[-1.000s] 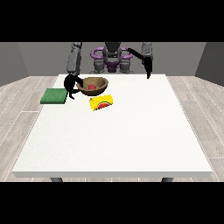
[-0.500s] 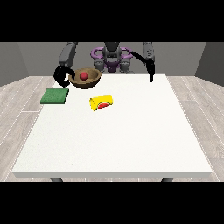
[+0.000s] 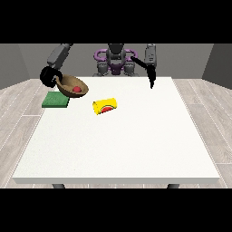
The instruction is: Pick the cup and pour the ball into the bowl, then pick the bowl and place it on the pad
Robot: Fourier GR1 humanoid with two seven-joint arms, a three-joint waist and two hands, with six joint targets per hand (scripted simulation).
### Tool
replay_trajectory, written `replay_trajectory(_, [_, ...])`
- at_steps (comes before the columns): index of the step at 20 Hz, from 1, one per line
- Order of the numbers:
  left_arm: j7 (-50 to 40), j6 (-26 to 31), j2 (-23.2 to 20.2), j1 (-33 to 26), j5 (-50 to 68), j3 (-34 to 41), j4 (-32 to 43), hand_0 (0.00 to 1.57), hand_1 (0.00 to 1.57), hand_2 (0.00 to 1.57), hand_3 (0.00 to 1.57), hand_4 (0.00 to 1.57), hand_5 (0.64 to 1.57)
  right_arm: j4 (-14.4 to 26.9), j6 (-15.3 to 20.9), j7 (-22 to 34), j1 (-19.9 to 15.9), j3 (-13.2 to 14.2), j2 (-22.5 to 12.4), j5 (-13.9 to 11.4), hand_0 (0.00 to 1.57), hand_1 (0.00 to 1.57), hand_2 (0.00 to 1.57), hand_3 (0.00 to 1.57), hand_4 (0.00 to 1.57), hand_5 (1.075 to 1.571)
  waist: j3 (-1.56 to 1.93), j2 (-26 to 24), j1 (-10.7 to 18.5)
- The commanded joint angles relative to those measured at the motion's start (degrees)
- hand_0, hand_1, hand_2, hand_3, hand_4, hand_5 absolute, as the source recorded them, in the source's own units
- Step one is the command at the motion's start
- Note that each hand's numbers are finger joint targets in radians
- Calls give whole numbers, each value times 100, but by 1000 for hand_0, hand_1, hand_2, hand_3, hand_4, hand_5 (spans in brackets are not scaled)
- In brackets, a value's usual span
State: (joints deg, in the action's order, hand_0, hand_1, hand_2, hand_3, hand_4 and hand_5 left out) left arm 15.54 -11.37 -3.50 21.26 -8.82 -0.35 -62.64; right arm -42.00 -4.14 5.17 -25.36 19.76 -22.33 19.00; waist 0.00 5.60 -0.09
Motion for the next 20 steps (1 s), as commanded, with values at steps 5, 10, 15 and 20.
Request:
replay_trajectory(5, [-13,-492,337,588,-443,-389,-493,0,0,0,0,0,714,916,-857,-544,-547,742,-1021,483,1571,1571,1571,843,873,1570,9,1103,415])
replay_trajectory(10, [60,-417,188,613,-532,-398,-1097,0,0,0,0,0,705,1517,-1559,-844,-657,1085,-1604,706,1571,1571,1571,482,855,1570,15,1871,494])
replay_trajectory(15, [-43,-659,188,393,-766,-608,-1995,0,0,0,0,0,705,1998,-1926,-1064,-1081,1420,-2124,917,1571,1571,1571,0,848,1571,23,2542,491])
replay_trajectory(20, [-164,-636,208,-69,-880,-828,-2587,0,0,0,0,0,694,2185,-2031,-1146,-1317,1399,-2263,888,1571,1571,1571,0,788,1567,14,2543,407])
